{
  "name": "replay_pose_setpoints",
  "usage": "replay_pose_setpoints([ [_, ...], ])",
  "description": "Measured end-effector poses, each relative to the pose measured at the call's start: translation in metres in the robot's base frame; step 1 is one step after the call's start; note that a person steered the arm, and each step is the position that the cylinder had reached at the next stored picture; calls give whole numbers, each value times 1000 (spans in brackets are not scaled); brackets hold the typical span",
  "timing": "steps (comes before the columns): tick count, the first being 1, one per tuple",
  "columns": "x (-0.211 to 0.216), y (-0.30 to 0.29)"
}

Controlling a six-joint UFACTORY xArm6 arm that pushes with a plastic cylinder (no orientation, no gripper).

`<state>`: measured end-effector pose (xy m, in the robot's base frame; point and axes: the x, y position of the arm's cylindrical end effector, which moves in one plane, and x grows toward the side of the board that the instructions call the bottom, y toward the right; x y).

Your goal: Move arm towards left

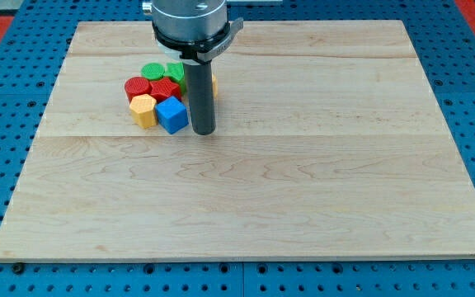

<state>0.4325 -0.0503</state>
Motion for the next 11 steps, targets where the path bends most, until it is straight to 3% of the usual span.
replay_pose_setpoints([
  [3, -1, -4],
  [5, 70, 7],
  [7, 69, -43],
  [8, 65, -109],
  [11, 59, -139],
])
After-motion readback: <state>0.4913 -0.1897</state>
